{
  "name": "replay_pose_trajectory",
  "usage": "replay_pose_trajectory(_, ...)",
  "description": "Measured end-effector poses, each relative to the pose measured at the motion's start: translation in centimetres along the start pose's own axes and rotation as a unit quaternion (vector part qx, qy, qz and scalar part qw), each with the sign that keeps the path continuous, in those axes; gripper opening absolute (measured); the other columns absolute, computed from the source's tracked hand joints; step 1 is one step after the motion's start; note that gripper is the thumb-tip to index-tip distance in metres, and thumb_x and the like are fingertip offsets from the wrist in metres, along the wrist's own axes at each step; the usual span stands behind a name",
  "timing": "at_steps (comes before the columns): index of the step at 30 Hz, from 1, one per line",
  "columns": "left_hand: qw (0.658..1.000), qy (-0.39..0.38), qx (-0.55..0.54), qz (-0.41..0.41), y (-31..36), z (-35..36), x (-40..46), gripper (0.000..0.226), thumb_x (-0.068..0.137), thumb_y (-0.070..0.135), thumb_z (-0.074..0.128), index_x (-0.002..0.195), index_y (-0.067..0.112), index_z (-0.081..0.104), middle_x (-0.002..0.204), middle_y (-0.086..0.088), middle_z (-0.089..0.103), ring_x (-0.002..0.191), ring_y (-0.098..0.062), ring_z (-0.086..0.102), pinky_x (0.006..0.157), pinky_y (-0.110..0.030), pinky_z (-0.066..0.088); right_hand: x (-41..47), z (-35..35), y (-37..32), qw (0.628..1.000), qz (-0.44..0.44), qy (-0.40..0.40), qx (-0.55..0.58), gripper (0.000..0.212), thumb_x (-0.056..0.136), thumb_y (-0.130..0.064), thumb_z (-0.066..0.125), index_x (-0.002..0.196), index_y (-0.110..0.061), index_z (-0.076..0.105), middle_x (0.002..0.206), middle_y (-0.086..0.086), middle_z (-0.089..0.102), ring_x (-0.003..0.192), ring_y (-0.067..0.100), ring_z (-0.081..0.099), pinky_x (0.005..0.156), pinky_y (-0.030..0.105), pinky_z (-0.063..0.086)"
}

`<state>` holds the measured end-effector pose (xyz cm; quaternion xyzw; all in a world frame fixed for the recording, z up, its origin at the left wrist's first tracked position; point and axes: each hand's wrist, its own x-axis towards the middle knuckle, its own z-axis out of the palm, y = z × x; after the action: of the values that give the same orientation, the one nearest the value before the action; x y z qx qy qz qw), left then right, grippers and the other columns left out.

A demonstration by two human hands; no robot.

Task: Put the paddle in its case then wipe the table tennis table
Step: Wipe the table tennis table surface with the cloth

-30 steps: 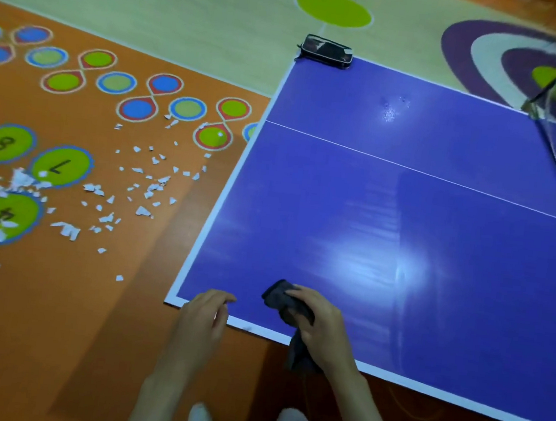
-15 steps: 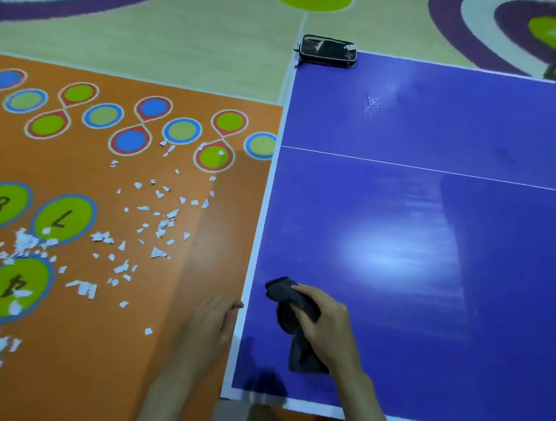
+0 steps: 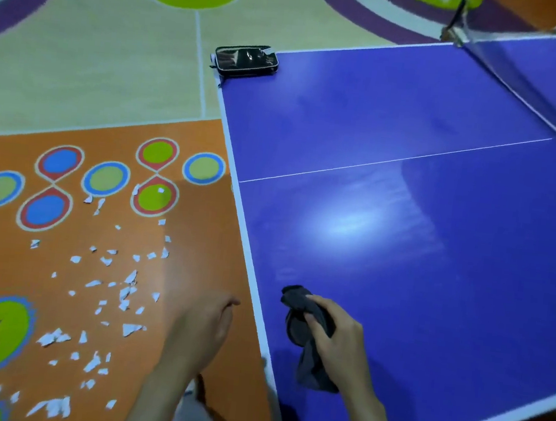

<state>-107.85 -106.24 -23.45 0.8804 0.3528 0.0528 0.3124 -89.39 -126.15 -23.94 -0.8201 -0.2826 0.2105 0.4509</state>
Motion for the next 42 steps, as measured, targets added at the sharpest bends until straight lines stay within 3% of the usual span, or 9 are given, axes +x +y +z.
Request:
replay_pose_trajectory(7, 0.997, 0.014, -0.031, 0.064, -6.4, -8.2, 8.7, 0.023, 0.1, 0.024, 0.053, 0.114, 0.028, 0.072, 0.11, 0.011, 0.071, 0.102, -0.01, 0.062, 0.081, -0.028, 0.048, 3.9, 8.4, -6.1, 0.996, 0.049, 0.075, 0.001, 0.031, 0.101, -0.013, 0.067, 0.124, -0.033, 0.07, 0.121, -0.031, 0.066, 0.115, -0.013, 0.058, 0.089, 0.003, 0.044)
replay_pose_trajectory(10, 0.996, 0.014, -0.045, 0.072, -9.0, -12.0, 11.1, 0.034, 0.096, 0.034, 0.043, 0.112, 0.026, 0.071, 0.11, 0.01, 0.071, 0.103, -0.013, 0.064, 0.083, -0.032, 0.05, 5.4, 11.5, -9.2, 0.995, 0.051, 0.083, 0.012, 0.032, 0.101, -0.014, 0.068, 0.123, -0.036, 0.069, 0.12, -0.031, 0.068, 0.117, -0.008, 0.061, 0.091, 0.008, 0.048)
replay_pose_trajectory(13, 0.995, -0.01, -0.058, 0.076, -11.5, -14.4, 13.7, 0.023, 0.101, 0.023, 0.05, 0.113, 0.026, 0.069, 0.112, 0.011, 0.069, 0.107, -0.015, 0.064, 0.087, -0.036, 0.052, 7.2, 14.1, -11.6, 0.997, 0.042, 0.072, -0.004, 0.031, 0.1, -0.013, 0.069, 0.123, -0.034, 0.07, 0.121, -0.027, 0.069, 0.117, -0.005, 0.062, 0.093, 0.009, 0.048)
replay_pose_trajectory(21, 0.991, -0.049, -0.063, 0.107, -14.6, -17.6, 22.5, 0.02, 0.101, 0.012, 0.057, 0.112, 0.022, 0.069, 0.112, 0.007, 0.07, 0.106, -0.015, 0.064, 0.085, -0.023, 0.041, 15.6, 17.7, -15.5, 0.995, 0.044, 0.086, -0.002, 0.03, 0.098, -0.017, 0.073, 0.119, -0.038, 0.071, 0.118, -0.027, 0.07, 0.114, -0.004, 0.064, 0.092, 0.019, 0.054)
replay_pose_trajectory(28, 0.989, -0.061, -0.03, 0.127, -16.3, -18.9, 34.1, 0.022, 0.097, 0.026, 0.05, 0.108, 0.026, 0.068, 0.105, 0.012, 0.068, 0.098, -0.014, 0.065, 0.083, -0.031, 0.048, 29.2, 20.5, -15.7, 0.992, 0.063, 0.097, 0.04, 0.034, 0.095, -0.015, 0.075, 0.118, -0.039, 0.071, 0.113, -0.027, 0.071, 0.109, -0.003, 0.066, 0.088, 0.025, 0.058)
replay_pose_trajectory(36, 0.99, -0.032, 0.022, 0.135, -14.2, -21.7, 49.3, 0.018, 0.099, 0.015, 0.058, 0.109, 0.025, 0.069, 0.106, 0.011, 0.071, 0.1, -0.013, 0.065, 0.077, -0.027, 0.045, 44.3, 20.9, -18.6, 0.989, 0.071, 0.101, 0.084, 0.039, 0.092, -0.012, 0.075, 0.115, -0.043, 0.071, 0.115, -0.024, 0.072, 0.109, -0.003, 0.065, 0.087, 0.014, 0.053)
replay_pose_trajectory(42, 0.979, -0.08, 0.029, 0.187, -12.2, -21.5, 57.9, 0.022, 0.1, 0.018, 0.054, 0.113, 0.029, 0.068, 0.111, 0.014, 0.069, 0.102, -0.01, 0.065, 0.081, -0.031, 0.053, 49.6, 20.4, -18.5, 0.982, 0.1, 0.113, 0.113, 0.037, 0.095, -0.012, 0.073, 0.118, -0.041, 0.07, 0.119, -0.022, 0.071, 0.111, -0.002, 0.066, 0.087, 0.018, 0.055)
